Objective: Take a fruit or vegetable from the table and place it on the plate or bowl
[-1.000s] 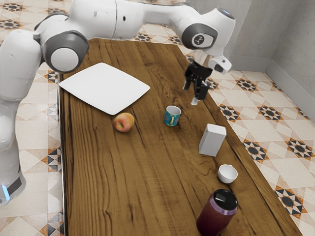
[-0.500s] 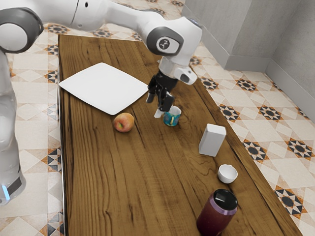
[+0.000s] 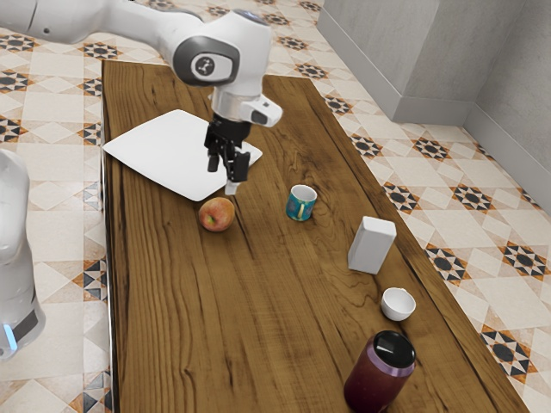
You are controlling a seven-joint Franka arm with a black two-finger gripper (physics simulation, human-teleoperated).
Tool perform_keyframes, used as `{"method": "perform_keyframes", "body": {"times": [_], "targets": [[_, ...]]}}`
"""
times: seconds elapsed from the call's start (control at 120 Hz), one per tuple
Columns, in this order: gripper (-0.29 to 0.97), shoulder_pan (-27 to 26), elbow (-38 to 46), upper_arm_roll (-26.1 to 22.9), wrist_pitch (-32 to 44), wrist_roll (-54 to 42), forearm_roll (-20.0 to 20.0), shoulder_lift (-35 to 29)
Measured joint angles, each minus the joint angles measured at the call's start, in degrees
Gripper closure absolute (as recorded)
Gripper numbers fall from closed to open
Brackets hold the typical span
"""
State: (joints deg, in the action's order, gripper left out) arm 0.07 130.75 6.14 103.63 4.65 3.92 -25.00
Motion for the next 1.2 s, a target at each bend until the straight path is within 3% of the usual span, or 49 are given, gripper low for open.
{"method": "perform_keyframes", "body": {"times": [0.217, 0.483, 0.75, 1.133, 1.2], "targets": [[0.00, -0.6, 4.1, 0.2, 1.3, 0.3, 0.1, -0.6], [0.00, -0.9, 5.0, 1.1, -0.5, 0.6, 0.0, -5.8], [0.00, -1.5, 5.4, 1.3, 0.4, 0.9, 0.2, 0.8], [0.00, -2.4, 5.5, 2.8, 7.9, 1.1, 1.2, 7.4], [0.09, -2.4, 5.6, 3.1, 8.4, 1.1, 1.3, 7.7]]}}
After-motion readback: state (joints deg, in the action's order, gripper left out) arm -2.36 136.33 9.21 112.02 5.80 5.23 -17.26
